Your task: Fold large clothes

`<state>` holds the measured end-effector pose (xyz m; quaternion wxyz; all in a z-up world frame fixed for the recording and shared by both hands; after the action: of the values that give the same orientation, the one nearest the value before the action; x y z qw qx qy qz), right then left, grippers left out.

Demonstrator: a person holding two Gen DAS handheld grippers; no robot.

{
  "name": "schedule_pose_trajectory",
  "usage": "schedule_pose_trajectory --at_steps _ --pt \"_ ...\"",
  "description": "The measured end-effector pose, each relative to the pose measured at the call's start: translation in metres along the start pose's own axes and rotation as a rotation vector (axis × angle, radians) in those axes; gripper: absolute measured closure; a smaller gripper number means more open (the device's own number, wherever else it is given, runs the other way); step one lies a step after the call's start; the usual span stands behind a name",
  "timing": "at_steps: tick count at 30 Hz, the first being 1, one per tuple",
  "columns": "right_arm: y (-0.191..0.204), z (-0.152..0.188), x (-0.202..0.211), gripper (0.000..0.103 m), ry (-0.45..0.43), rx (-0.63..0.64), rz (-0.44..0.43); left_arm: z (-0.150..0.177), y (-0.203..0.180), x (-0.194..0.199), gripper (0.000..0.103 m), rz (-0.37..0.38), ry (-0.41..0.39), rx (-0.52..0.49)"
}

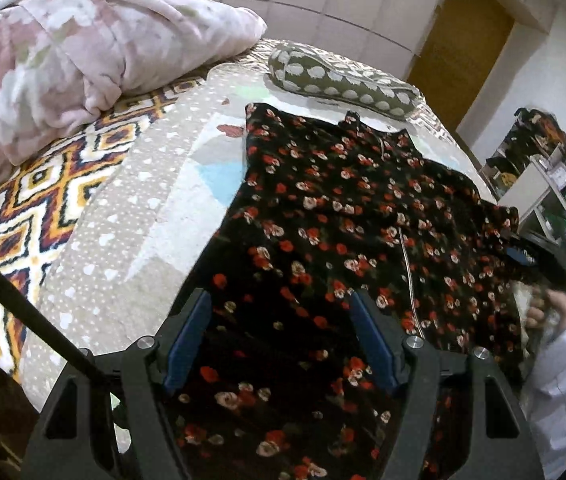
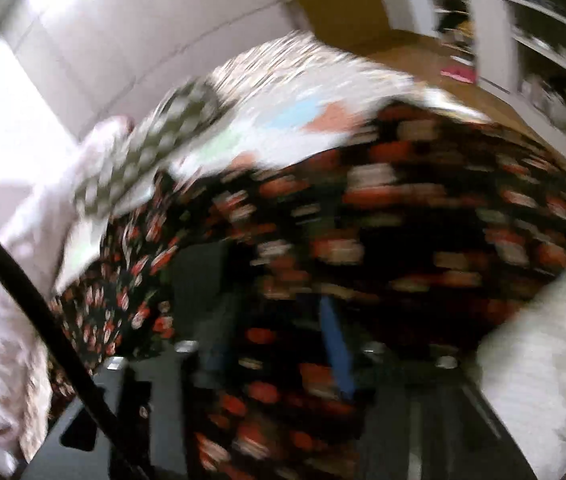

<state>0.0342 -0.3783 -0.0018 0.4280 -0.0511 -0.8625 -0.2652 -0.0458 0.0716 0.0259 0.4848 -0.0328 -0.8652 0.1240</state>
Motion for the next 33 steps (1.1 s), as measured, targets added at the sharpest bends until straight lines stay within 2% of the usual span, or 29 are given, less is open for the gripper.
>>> schedule_pose_trajectory --at_steps 2,4,7,9,13,16,20,21,22,24,26,29,31,33 --pt "-0.037 0.000 0.019 0.053 -0.027 -0.075 -0.009 0.002 -0.003 -0.005 0.033 0.004 0.014 0.000" --pt "-0.094 -0.001 0.040 0.053 -0.064 -0.185 0.030 0.004 -0.006 -0.011 0.033 0.008 0.026 0.000" --pt "-0.155 -0.003 0.050 0.053 -0.080 -0.311 0.080 0.006 -0.014 -0.018 0.033 0.010 0.042 -0.003" --pt "-0.189 -0.006 0.049 0.053 -0.084 -0.411 0.067 0.009 -0.020 -0.023 0.033 0.009 0.057 -0.007" --pt "-0.207 -0.027 0.038 0.053 -0.116 -0.531 -0.065 0.011 -0.023 -0.027 0.033 -0.008 0.071 -0.011" --pt "-0.215 -0.050 0.028 0.053 -0.128 -0.565 -0.067 0.010 -0.020 -0.025 0.033 -0.024 0.069 -0.001" --pt "-0.246 -0.069 0.020 0.056 -0.157 -0.632 -0.061 0.011 -0.014 -0.022 0.033 -0.036 0.067 0.019" --pt "-0.250 -0.074 0.019 0.059 -0.161 -0.645 -0.052 0.011 -0.012 -0.021 0.033 -0.036 0.067 0.024" --pt "-0.254 -0.078 0.020 0.072 -0.156 -0.651 -0.043 0.011 -0.011 -0.020 0.033 -0.036 0.066 0.028" --pt "-0.252 -0.086 0.021 0.096 -0.143 -0.633 -0.017 0.011 -0.009 -0.017 0.033 -0.032 0.056 0.035" --pt "-0.238 -0.098 0.034 0.096 -0.164 -0.568 0.043 0.010 -0.006 -0.012 0.033 -0.027 0.040 0.041" --pt "-0.185 -0.120 0.060 0.096 -0.206 -0.346 0.190 0.011 -0.001 -0.005 0.033 -0.009 0.016 0.055" --pt "-0.116 -0.128 0.074 0.096 -0.233 -0.149 0.245 0.012 0.003 -0.002 0.033 0.006 0.006 0.066" --pt "-0.039 -0.127 0.073 0.096 -0.242 0.030 0.245 0.015 0.007 0.004 0.033 0.026 -0.004 0.078"
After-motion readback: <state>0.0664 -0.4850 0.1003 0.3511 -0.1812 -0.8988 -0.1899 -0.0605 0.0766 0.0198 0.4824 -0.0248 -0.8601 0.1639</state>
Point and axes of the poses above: each gripper's, at about its wrist camera, not at the fingertips, and x roughly against the way its jaws point, y to its left, z to its underside, the point moved 9 cm from there along -x, roughly the way its jaws point, and after that the axes turned 6 degrees about y, right-handed, at the moved point
